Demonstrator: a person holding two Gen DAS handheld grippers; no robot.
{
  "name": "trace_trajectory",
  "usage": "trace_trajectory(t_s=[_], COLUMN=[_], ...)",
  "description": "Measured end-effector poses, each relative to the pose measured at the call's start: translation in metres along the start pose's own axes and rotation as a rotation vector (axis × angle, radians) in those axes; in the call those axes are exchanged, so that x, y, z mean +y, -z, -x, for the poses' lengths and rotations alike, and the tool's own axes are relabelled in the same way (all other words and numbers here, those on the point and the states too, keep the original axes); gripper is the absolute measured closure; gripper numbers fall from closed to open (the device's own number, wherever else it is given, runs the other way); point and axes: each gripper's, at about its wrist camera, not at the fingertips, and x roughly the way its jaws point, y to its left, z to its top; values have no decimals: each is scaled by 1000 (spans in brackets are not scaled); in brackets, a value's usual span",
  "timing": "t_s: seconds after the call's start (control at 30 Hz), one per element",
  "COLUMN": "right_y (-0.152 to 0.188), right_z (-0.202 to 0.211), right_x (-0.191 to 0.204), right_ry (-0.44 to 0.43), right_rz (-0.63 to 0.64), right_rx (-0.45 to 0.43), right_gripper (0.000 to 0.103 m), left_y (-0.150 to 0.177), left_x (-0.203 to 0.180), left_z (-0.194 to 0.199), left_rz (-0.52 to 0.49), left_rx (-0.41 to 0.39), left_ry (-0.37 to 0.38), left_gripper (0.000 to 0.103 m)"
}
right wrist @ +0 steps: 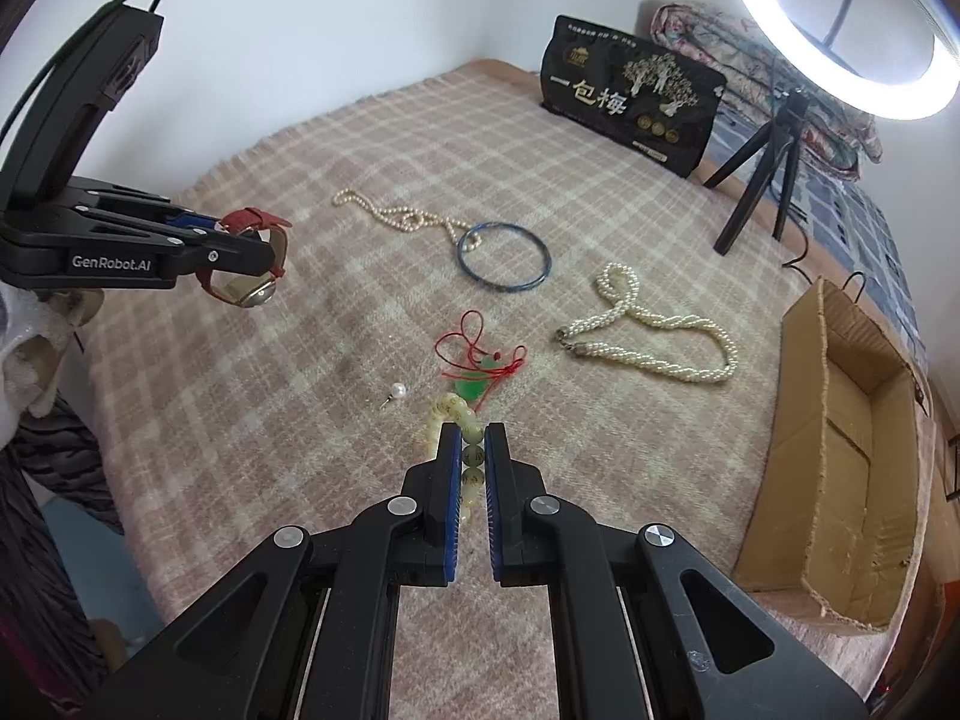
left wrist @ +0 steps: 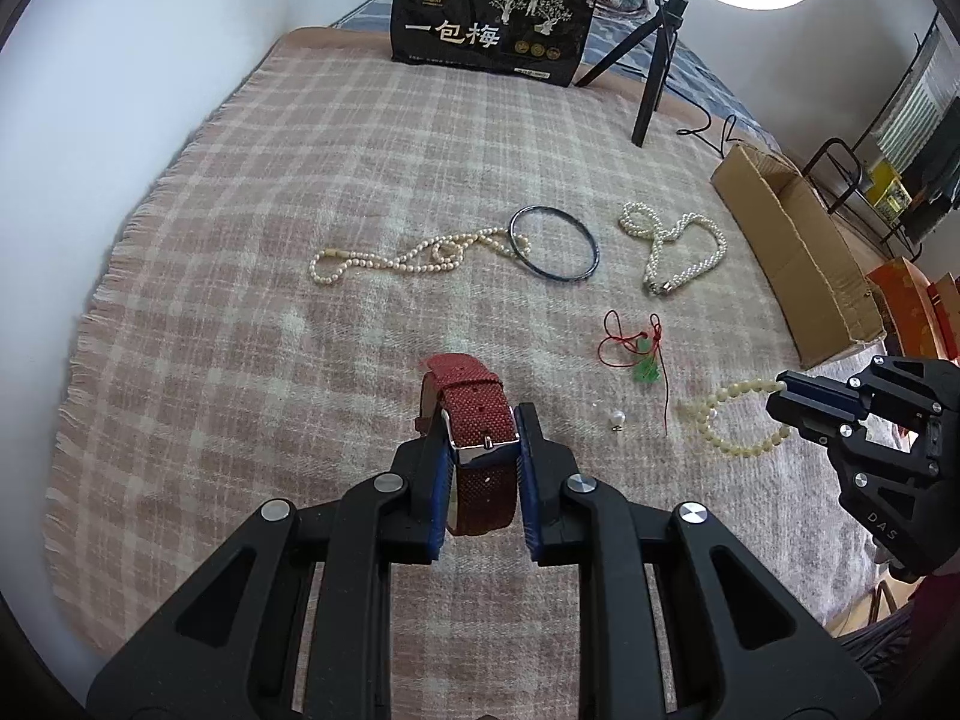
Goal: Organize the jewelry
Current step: 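Close right tool on the bead bracelet while left tool grasps the red watch, then carry the bracelet in right tool and watch in left tool over the cardboard box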
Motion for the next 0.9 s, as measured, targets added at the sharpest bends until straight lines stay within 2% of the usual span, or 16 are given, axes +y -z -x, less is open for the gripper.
trace_trajectory(t_s=[0.43, 0.9], right_y=[10, 39], right_z=[65, 122], right_x=[-38, -122], right_ry=[91, 250], right_rz=[-79, -242], right_rx=[-119, -202], right_gripper=[97, 97], left_y=[-14, -31], left_x=[-56, -119], left_z=[18, 29], left_rz=[-96, -204], left_rx=[-88, -142], left_ry=[48, 114], left_gripper=[85, 85])
